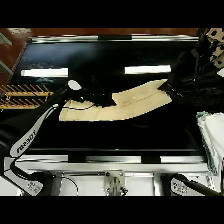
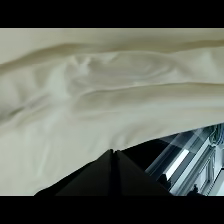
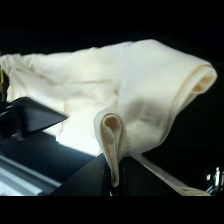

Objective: Fold the shirts.

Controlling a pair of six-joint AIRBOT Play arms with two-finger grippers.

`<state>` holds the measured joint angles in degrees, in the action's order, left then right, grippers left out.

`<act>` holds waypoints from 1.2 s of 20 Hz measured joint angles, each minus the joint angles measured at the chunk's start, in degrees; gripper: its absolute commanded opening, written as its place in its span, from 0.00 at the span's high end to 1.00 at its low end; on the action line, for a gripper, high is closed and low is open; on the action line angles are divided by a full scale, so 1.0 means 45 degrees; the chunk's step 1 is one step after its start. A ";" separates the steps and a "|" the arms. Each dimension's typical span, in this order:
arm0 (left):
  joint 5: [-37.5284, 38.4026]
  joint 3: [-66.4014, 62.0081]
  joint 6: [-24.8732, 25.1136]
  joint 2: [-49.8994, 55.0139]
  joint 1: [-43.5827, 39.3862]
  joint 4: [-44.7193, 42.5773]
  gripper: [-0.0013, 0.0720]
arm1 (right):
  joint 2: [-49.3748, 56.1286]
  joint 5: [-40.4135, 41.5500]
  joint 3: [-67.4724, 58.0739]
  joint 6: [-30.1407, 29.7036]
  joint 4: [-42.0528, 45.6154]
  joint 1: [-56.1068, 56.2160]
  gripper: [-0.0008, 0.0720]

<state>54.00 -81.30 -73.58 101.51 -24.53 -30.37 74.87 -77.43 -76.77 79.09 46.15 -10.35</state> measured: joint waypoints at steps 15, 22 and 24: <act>-0.2234 -0.0015 -0.0500 0.1001 -0.2006 0.1297 0.94 | -0.3857 -0.1292 0.0000 0.2288 0.0146 0.0627 0.89; -0.1622 -0.0024 0.0063 -0.0602 -0.0612 0.0457 0.94 | -0.3925 -0.0777 -0.0005 0.2628 0.0063 0.0889 0.89; -0.0967 -0.0024 0.0073 -0.1715 0.0403 -0.0568 0.94 | -0.3687 -0.0418 0.0000 0.2681 0.0073 0.1413 0.89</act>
<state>49.65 -81.41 -73.25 93.80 -22.72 -32.93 58.28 -79.31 -76.77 91.15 46.48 -3.99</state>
